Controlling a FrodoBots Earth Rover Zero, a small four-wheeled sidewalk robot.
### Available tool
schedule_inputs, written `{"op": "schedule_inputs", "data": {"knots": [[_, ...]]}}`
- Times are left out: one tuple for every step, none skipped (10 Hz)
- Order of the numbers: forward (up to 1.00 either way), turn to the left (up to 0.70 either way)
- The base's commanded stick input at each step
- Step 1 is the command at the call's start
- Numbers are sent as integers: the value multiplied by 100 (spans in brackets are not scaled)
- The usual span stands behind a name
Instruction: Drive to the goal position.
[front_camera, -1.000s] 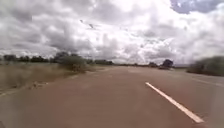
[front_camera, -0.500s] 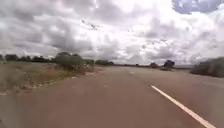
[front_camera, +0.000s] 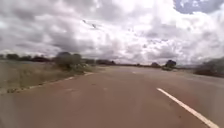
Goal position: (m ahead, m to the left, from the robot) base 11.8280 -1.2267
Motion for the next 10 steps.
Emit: {"op": "schedule_inputs", "data": {"knots": [[100, 0], [100, 0], [100, 0], [100, 0], [100, 0], [100, 0], [100, 0], [100, 0], [100, 0], [100, 0]]}}
